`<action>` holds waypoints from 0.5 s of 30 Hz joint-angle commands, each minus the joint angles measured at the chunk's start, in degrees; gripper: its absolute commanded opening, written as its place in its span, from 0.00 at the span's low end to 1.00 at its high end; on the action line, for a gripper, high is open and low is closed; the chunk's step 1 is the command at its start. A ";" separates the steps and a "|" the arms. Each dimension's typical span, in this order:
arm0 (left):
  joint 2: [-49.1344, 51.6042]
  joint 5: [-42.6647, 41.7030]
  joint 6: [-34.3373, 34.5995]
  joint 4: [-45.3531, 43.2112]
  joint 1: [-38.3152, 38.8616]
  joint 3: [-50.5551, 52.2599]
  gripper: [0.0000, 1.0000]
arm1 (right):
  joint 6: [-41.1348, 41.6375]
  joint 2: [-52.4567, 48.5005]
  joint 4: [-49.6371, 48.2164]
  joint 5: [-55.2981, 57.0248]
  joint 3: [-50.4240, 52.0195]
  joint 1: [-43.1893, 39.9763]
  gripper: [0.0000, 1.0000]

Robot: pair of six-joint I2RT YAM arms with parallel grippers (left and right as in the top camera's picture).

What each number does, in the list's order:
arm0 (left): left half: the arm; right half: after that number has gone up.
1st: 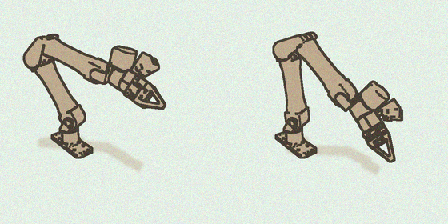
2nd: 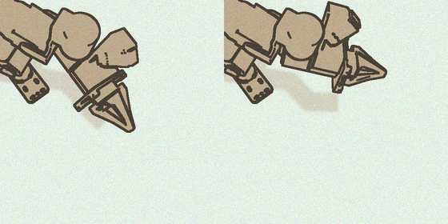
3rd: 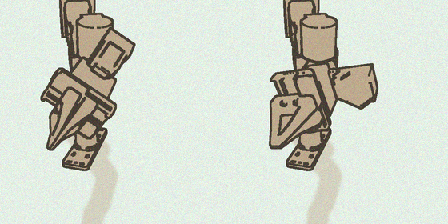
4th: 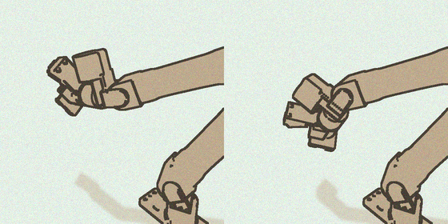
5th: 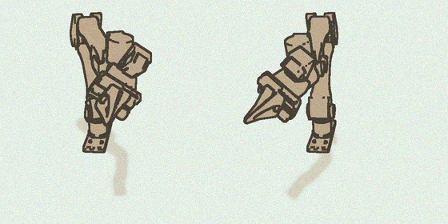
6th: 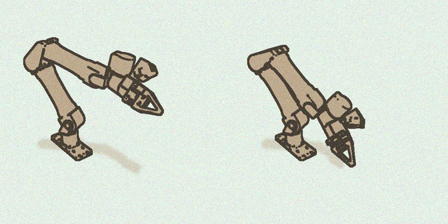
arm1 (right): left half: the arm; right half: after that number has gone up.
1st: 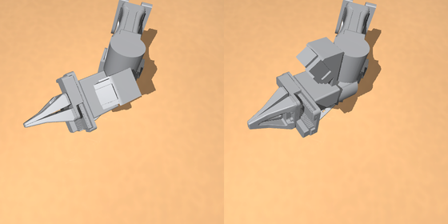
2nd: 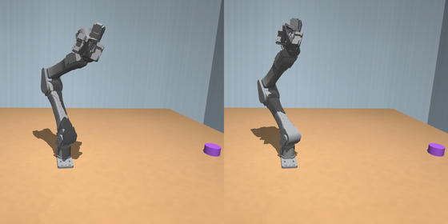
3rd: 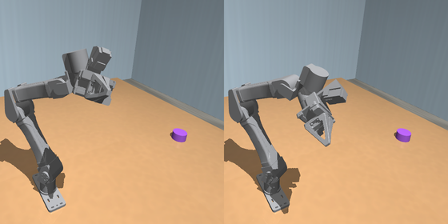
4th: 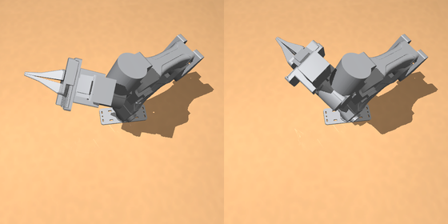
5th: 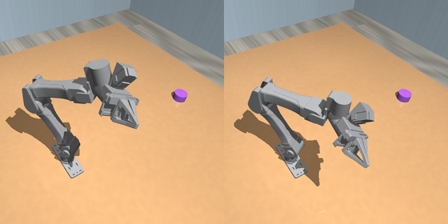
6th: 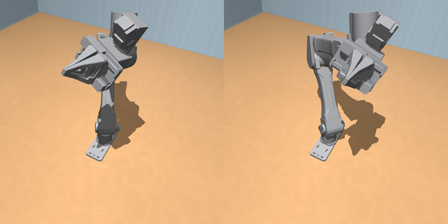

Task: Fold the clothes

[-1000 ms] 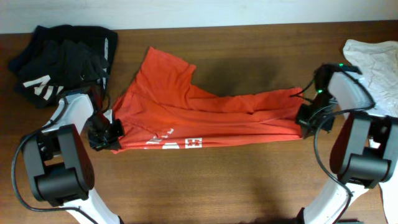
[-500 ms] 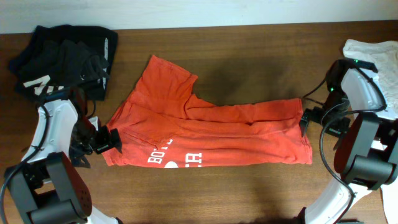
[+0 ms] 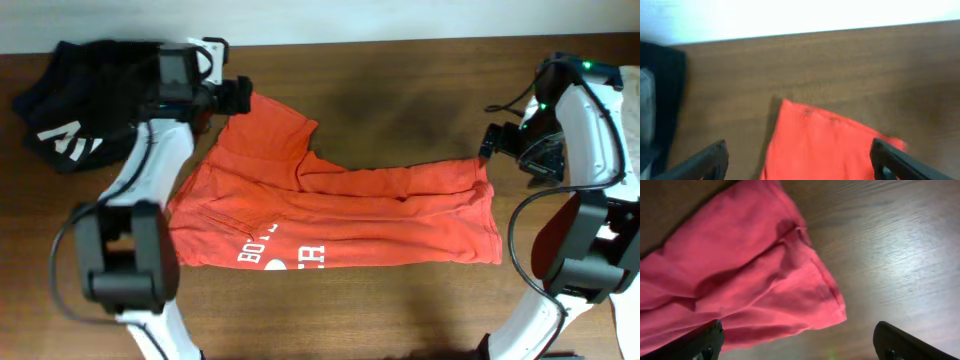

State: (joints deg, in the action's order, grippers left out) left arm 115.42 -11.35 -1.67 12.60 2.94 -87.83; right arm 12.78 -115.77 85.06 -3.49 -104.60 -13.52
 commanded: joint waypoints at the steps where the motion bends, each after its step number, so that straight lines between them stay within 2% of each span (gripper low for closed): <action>1: 8.98 0.94 -2.40 -2.14 0.66 0.33 0.89 | -0.55 0.52 0.00 -0.37 -0.70 2.08 0.99; 2: 10.10 1.42 -2.67 -2.27 0.79 0.33 0.89 | -0.57 0.52 -0.04 -0.37 -0.70 2.25 0.99; 3: 12.28 3.17 -4.57 -2.10 1.31 0.33 0.84 | -0.57 0.52 -0.20 -0.35 -0.70 2.25 0.98; 6: 15.43 10.80 -6.21 -1.38 3.30 0.35 0.85 | -0.55 0.52 -0.44 -0.37 -0.70 2.25 0.99; 7: 16.02 10.78 -6.21 -1.33 3.45 0.35 0.85 | -0.55 0.52 -0.44 -0.37 -0.70 2.25 0.99; 8: 16.59 10.82 -6.19 -1.42 3.45 0.35 0.70 | -0.55 0.52 -0.44 -0.20 -0.70 2.25 0.99; 9: 16.81 12.07 -6.19 -1.36 3.45 0.35 0.38 | -0.52 0.52 -0.44 0.59 -0.70 2.25 1.00; 10: 16.83 13.40 -6.19 -0.90 3.39 0.35 0.00 | -0.57 0.52 -0.70 1.20 -0.72 2.25 0.81; 11: 16.79 13.55 -6.16 -0.48 3.28 0.35 0.00 | -0.61 0.52 -1.84 1.20 -0.72 2.25 0.73; 14: 16.79 13.57 -6.19 -0.15 3.23 0.35 0.00 | -2.08 0.22 -9.94 3.52 -0.68 2.21 0.79; 15: 16.79 13.55 -6.14 -0.13 2.73 0.35 0.00 | -2.12 -0.44 -12.79 2.56 -0.46 2.25 0.72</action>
State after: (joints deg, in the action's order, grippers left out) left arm 129.27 -0.49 -6.90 11.16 6.90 -87.88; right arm 11.31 -115.77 75.92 -1.96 -104.62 -11.35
